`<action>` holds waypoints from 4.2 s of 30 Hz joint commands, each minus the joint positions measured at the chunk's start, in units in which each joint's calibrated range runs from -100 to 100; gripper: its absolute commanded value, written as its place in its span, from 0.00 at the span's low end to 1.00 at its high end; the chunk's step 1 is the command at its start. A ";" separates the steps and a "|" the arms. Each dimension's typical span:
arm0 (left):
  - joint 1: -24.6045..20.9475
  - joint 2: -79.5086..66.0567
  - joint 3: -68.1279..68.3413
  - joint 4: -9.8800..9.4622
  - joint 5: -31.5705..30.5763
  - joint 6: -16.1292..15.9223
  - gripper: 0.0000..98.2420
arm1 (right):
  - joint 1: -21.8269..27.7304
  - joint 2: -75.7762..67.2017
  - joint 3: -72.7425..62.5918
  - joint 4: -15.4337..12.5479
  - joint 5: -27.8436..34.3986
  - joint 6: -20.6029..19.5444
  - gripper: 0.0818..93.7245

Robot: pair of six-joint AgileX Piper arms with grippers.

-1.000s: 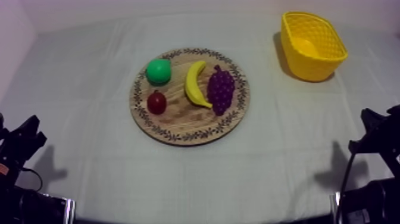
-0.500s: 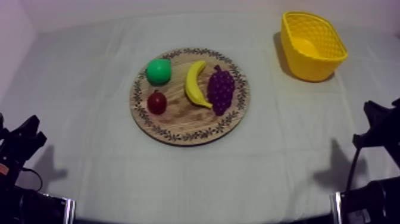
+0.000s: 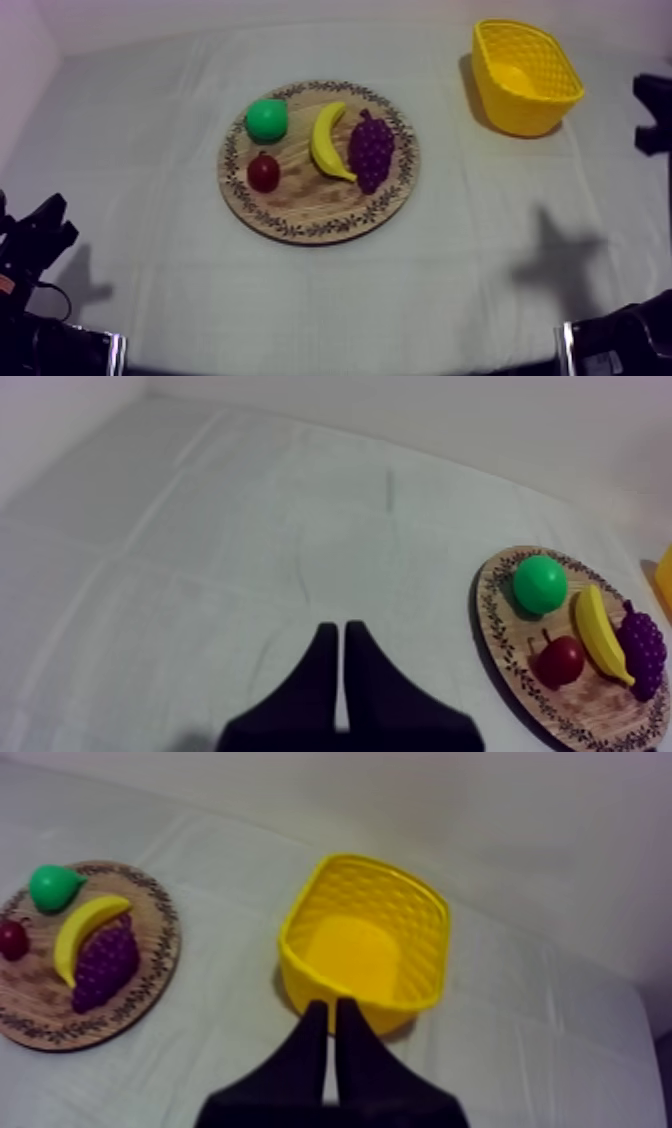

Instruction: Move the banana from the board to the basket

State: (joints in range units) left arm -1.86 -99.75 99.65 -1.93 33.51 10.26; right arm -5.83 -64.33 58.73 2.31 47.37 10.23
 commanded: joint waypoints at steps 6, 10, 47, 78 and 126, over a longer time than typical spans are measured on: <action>0.02 0.00 0.01 0.00 0.03 0.00 0.00 | -9.02 13.35 -26.23 3.32 10.53 -2.32 0.00; 0.02 0.00 0.01 0.00 0.03 -0.02 0.00 | -12.03 18.23 -34.93 4.19 15.78 -2.67 0.00; 0.02 0.00 0.01 0.00 0.03 -0.02 0.00 | -27.62 47.80 -60.64 10.78 38.15 -13.37 0.00; 0.02 0.00 0.01 0.00 0.03 -0.01 0.00 | -31.93 72.84 -86.72 14.15 52.38 -31.20 0.08; 0.02 0.00 0.01 0.00 0.03 -0.03 0.00 | -28.45 86.11 -84.97 12.22 46.43 -29.60 0.59</action>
State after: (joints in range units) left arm -1.86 -99.75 99.65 -1.93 33.62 10.23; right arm -34.37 21.35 -26.39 14.79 94.05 -19.52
